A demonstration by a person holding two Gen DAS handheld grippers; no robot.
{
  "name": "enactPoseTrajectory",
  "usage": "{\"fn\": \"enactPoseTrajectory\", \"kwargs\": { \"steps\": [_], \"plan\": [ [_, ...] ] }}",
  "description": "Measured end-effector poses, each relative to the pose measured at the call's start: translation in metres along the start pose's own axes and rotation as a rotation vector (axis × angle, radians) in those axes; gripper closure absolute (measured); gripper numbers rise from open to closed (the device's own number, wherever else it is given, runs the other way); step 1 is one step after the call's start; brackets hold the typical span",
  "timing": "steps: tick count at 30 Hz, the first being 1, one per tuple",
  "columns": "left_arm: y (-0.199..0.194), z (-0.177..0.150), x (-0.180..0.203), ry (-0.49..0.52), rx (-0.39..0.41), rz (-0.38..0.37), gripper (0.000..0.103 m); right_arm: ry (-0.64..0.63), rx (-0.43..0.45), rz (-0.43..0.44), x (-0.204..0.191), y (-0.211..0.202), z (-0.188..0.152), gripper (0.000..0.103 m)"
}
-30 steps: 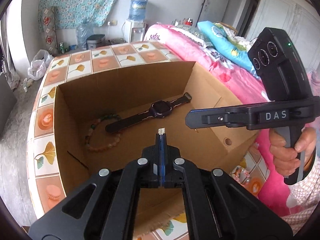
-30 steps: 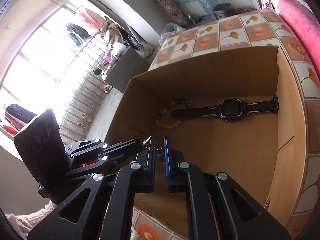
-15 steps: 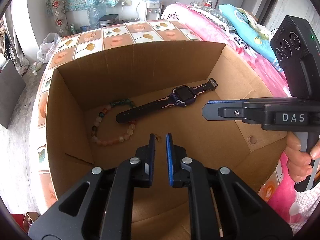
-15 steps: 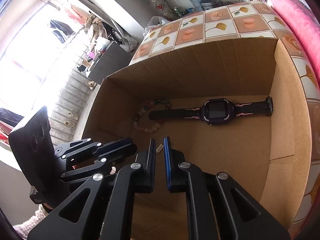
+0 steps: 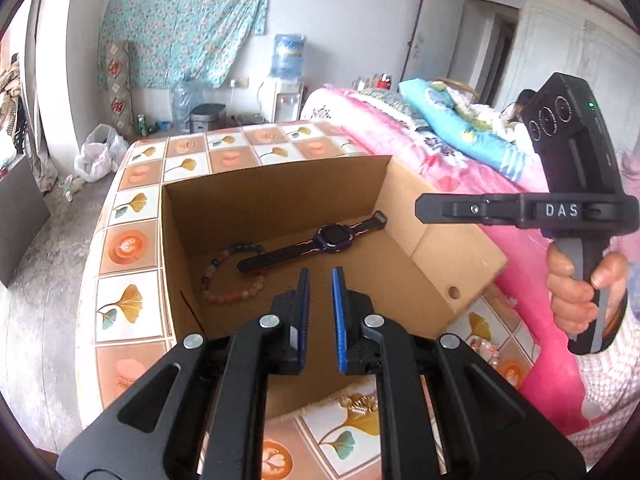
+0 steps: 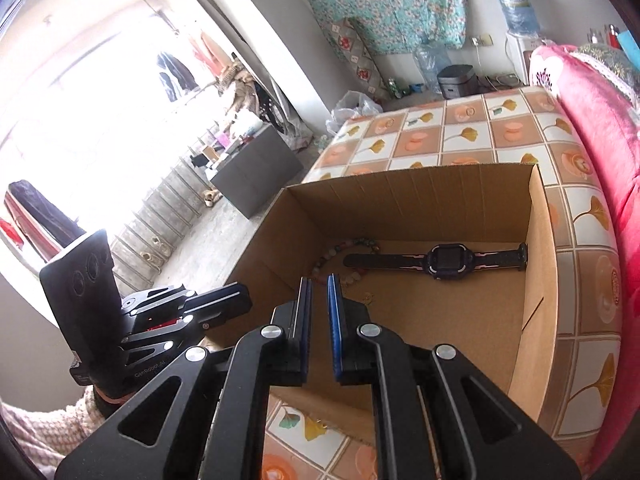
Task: Organize jewelry
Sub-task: 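Withdraw both tools from the box back to the gold charms on the table, then lower both tools toward the cluster of small gold charms beside the box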
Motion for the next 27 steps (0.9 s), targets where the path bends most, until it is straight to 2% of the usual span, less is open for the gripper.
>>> {"fn": "enactPoseTrajectory", "kwargs": {
  "steps": [4,5,8,11,13,16,19,27],
  "plan": [
    [-0.035,-0.032,0.024,0.077,0.037,-0.065,0.09,-0.08,0.052,0.048,-0.031,-0.03,-0.03,0.093],
    [-0.04,-0.043,0.03,0.08,0.032,-0.09,0.085,-0.097,0.05,0.053,-0.036,-0.034,-0.041,0.093],
    [-0.037,-0.076,0.038,0.057,-0.029,-0.128,0.084,-0.1,0.003,0.033,-0.04,-0.027,-0.078,0.089],
    [-0.014,-0.106,0.036,0.026,-0.11,-0.092,0.084,-0.016,-0.085,-0.029,-0.022,-0.004,-0.119,0.088],
    [-0.001,-0.119,0.035,0.03,-0.134,-0.058,0.084,0.03,-0.129,-0.091,-0.007,0.009,-0.139,0.088],
    [0.02,-0.13,0.034,0.099,-0.146,0.032,0.084,0.049,-0.152,-0.169,0.009,0.022,-0.155,0.088],
    [0.039,-0.133,0.028,0.149,-0.157,0.108,0.084,0.059,-0.161,-0.191,0.015,0.031,-0.16,0.088],
    [0.058,-0.128,0.018,0.105,-0.169,0.102,0.084,0.059,-0.173,-0.183,0.017,0.044,-0.159,0.088]
  ]
}}
Point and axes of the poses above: each gripper's, at about its wrist camera, not at the fingertips, and y roughly the way its jaws point, x to its right, z to its top, the point moved 10 cm from there along y, roughly the way its jaws point, and after that the axes turned 5 degrees about -y, right-handed, at the moved point
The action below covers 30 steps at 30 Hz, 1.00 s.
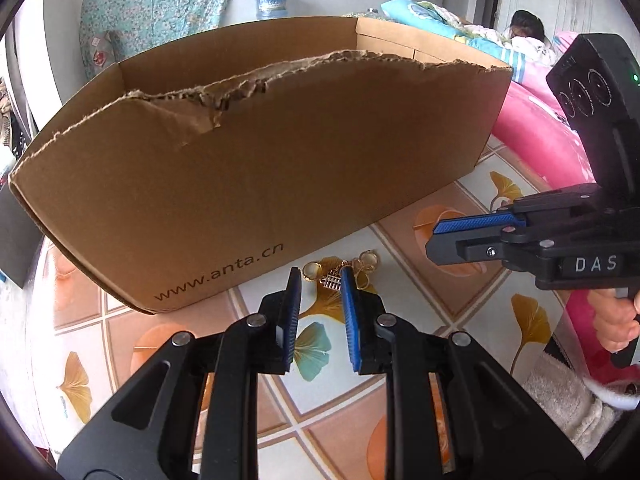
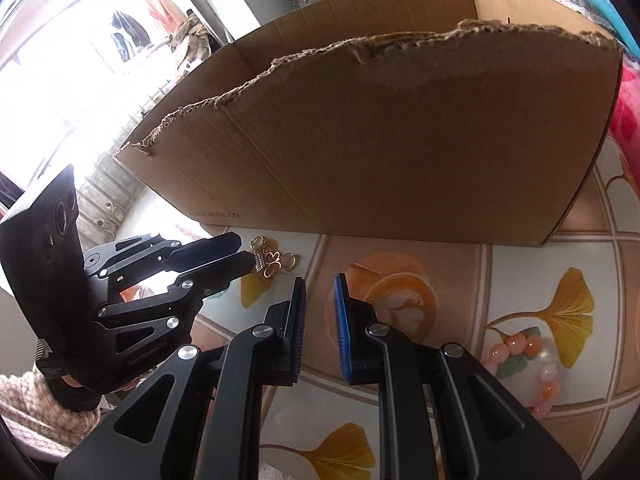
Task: Organize jewelry
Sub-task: 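Lower both tools toward the cluster of small gold charms beside the box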
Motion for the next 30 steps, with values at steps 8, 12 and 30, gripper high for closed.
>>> {"fn": "enactPoseTrajectory", "kwargs": {
  "steps": [8,12,30],
  "plan": [
    [0.009,0.004,-0.005,-0.068,-0.015,-0.018,0.084,0.013,-0.003,0.028,-0.001,0.006,-0.002,0.088],
    [0.008,0.004,-0.007,-0.074,-0.007,0.009,0.087,0.018,0.002,0.04,0.007,0.005,-0.001,0.088],
    [-0.008,-0.015,-0.023,-0.112,-0.021,0.04,0.103,-0.005,0.051,0.027,0.024,-0.028,-0.008,0.088]
  ]
}}
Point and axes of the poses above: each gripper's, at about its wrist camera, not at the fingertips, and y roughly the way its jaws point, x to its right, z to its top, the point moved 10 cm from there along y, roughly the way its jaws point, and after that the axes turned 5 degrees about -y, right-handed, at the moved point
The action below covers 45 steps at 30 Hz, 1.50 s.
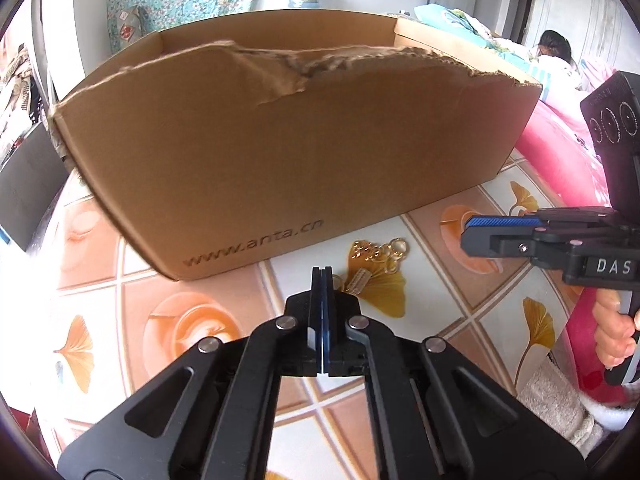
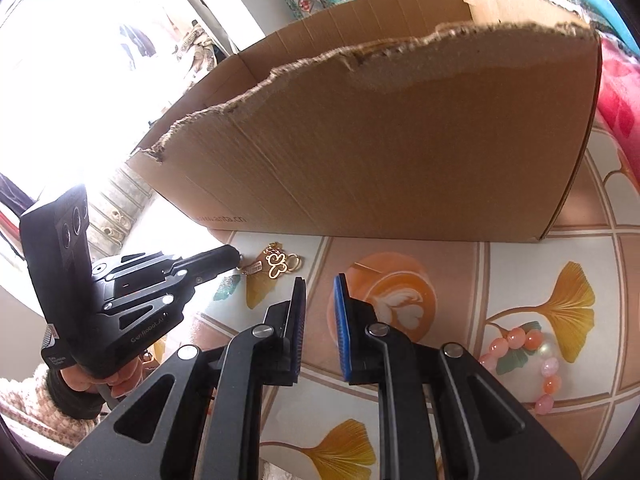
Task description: Organize jewelry
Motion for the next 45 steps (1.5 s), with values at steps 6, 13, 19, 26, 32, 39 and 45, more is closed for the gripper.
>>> {"fn": "enactPoseTrajectory", "kwargs": {
  "steps": [6,13,19,26,32,39,45],
  "plan": [
    [-0.006,-0.008,-0.011,-0.038,-0.002,0.016,0.103,-0.061,0.002,0.002,-0.01,-0.004,-0.002,0.088],
    [-0.012,-0.011,-0.007,-0.075,0.021,-0.051,0.103,-0.129,-0.022,-0.008,-0.027,0.004,0.002,0.088],
    [-0.009,-0.001,0.002,-0.024,0.055,-0.05,0.088,-0.134,-0.046,-0.027,-0.027,0.012,-0.001,0.088],
    [0.002,0.001,0.006,0.001,0.048,-0.004,0.088,-0.134,-0.043,-0.045,-0.024,0.009,-0.001,0.088],
    [0.005,0.001,0.01,0.044,0.055,0.066,0.093,-0.134,-0.037,-0.051,-0.028,0.017,0.001,0.088],
    [0.003,0.0,0.009,0.035,0.056,0.066,0.094,-0.146,-0.006,-0.062,-0.027,0.007,-0.001,0.088],
    [-0.004,-0.003,0.002,0.008,0.055,0.059,0.094,-0.178,-0.002,-0.075,-0.033,0.005,0.0,0.088]
  ]
}}
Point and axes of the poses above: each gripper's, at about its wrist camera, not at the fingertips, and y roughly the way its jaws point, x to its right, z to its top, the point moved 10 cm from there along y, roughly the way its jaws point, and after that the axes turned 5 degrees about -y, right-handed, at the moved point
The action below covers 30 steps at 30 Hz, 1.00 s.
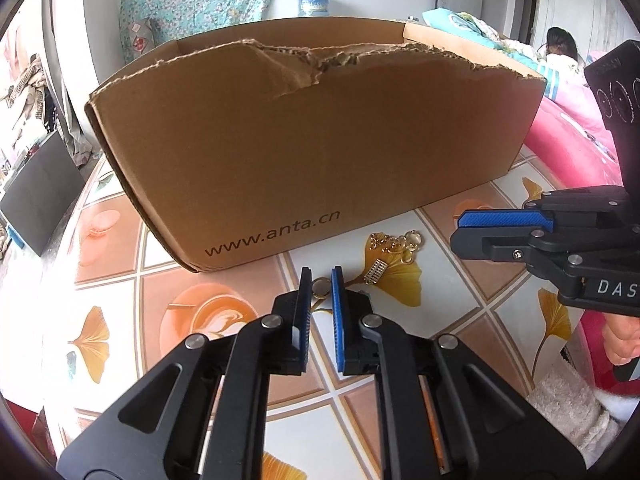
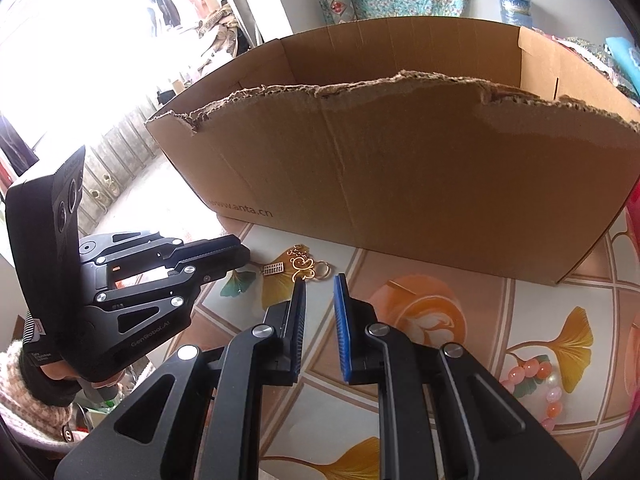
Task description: Organize jewelry
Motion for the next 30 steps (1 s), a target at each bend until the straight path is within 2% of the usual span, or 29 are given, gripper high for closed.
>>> {"fn": "enactPoseTrajectory", "kwargs": {
  "steps": [8,11,13,21,25,30],
  "plan": [
    [-0.005,-0.004,-0.007,-0.024,0.014,-0.015,0.094,-0.106,-0.046,-0.055,-0.015,0.02,0.002,0.088],
    [-0.004,-0.005,-0.008,-0.025,0.021,-0.021,0.094,-0.125,-0.06,-0.067,-0.018,0.027,0.006,0.079],
    [-0.004,-0.006,-0.008,-0.025,0.025,-0.023,0.094,-0.138,-0.065,-0.076,-0.018,0.031,0.008,0.076],
    [-0.004,-0.005,-0.007,-0.018,0.03,-0.024,0.094,-0.23,-0.096,-0.117,-0.027,0.043,0.013,0.077],
    [-0.005,-0.005,-0.007,-0.019,0.032,-0.025,0.094,-0.243,-0.109,-0.108,-0.035,0.045,0.011,0.084],
    [-0.005,-0.006,-0.007,-0.015,0.032,-0.021,0.094,-0.233,-0.106,-0.104,-0.044,0.048,0.011,0.085]
  ]
}}
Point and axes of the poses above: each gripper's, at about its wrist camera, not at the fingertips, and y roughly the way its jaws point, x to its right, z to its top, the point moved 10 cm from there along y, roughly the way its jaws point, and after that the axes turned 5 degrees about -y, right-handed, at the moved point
